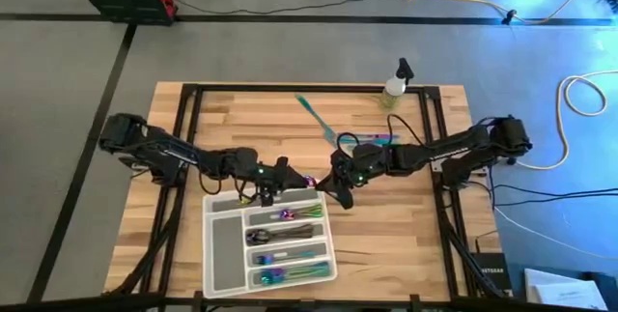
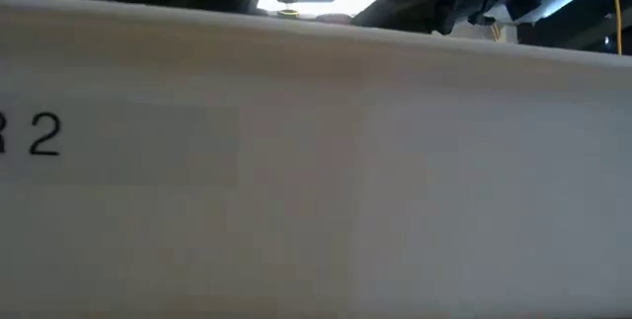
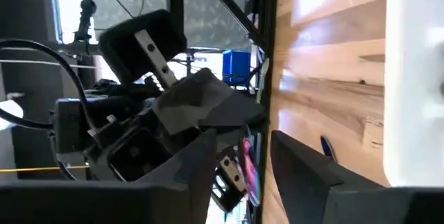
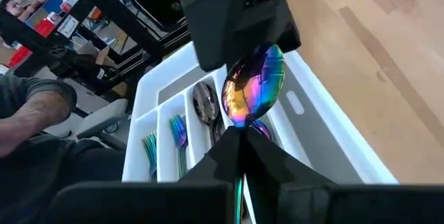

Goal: Sort silverware
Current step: Put the blue spoon into the white silverware tray

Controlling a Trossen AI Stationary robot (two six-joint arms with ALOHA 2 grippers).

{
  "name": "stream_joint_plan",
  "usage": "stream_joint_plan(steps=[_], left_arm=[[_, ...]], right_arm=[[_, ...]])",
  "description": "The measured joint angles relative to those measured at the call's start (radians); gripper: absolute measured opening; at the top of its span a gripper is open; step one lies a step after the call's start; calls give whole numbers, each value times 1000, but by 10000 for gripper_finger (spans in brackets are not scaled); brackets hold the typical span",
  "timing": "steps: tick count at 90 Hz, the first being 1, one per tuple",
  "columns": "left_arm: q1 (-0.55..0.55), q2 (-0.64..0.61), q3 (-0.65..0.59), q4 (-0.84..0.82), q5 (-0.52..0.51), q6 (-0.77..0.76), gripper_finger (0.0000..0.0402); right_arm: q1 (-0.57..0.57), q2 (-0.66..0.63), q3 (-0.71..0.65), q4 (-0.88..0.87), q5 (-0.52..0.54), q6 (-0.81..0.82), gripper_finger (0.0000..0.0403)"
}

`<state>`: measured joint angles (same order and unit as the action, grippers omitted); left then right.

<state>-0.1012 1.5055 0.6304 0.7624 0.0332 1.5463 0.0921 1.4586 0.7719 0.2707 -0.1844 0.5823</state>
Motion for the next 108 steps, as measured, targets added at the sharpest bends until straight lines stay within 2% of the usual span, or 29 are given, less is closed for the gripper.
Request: stream_joint_plan(steps=[84, 108], left_arm=[[51, 1, 37, -24, 62, -74, 108], [49, 1, 58, -76, 71, -85, 72]], right_arm=[[0, 0, 0, 15, -10, -3, 1], [0, -1, 0, 19, -10, -4, 1]])
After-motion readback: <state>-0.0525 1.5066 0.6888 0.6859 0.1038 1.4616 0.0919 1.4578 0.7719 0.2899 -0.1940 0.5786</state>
